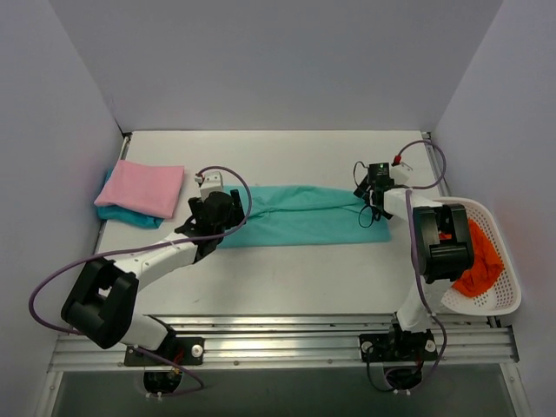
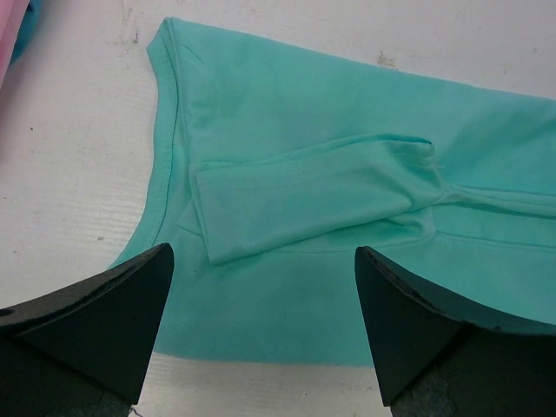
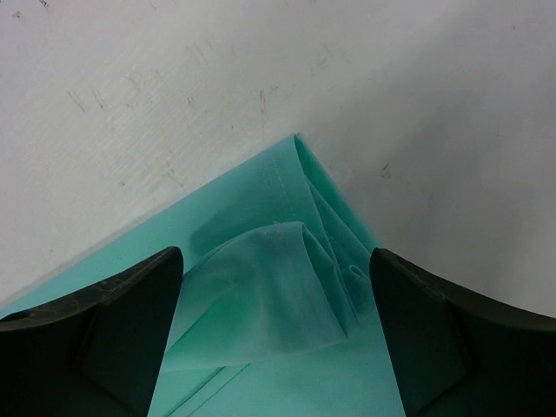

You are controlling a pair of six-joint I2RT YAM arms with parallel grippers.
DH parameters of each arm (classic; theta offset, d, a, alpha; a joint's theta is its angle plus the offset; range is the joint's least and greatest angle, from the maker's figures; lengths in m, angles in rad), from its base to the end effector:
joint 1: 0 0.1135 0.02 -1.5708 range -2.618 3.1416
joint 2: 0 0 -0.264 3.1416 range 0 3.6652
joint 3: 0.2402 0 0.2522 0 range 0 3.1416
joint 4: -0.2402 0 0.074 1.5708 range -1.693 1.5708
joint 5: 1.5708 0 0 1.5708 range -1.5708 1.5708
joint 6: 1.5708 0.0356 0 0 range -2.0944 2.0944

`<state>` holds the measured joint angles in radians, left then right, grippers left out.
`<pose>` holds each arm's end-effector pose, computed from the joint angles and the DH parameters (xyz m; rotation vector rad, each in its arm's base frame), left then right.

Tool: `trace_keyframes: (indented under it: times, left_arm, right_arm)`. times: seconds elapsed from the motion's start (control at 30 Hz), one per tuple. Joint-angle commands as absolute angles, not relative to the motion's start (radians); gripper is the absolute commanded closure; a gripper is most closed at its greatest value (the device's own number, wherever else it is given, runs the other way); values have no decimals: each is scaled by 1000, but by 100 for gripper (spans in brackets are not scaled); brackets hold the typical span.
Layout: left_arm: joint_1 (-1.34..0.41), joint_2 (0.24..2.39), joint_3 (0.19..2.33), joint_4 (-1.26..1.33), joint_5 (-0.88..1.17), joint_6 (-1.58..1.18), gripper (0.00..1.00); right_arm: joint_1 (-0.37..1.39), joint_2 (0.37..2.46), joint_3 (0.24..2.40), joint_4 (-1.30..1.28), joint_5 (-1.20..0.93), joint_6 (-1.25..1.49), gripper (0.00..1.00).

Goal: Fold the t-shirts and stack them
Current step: Fold the tshirt

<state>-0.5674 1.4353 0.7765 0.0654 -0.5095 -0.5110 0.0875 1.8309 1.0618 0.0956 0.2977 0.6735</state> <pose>0.2639 -0.1476 0.2138 -0.2273 2.0699 -0.1022 0.3895 0.0237 0.1740 0.7894 2.0653 0.0872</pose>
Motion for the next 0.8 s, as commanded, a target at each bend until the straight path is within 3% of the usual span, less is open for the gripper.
trace_keyframes:
  times: [0.0, 0.17, 0.33, 0.67, 0.77]
  left_arm:
    - [-560, 1427, 775, 126, -500, -502, 6]
    - [-561, 1450, 785, 133, -492, -502, 5]
    - [-560, 1463, 785, 140, -489, -503, 5]
    - [-561, 1479, 779, 144, -494, -502, 5]
    - [-560, 1482, 781, 147, -495, -502, 5]
  right_arm:
    - [92, 1827, 1080, 115, 298, 669, 19]
    - [94, 1807, 1085, 114, 296, 661, 41]
    - [95, 1786, 1083, 110, 302, 654, 46]
    - [95, 1810, 1097, 107, 304, 646, 100]
    - [95, 1821, 1101, 107, 307, 646, 100]
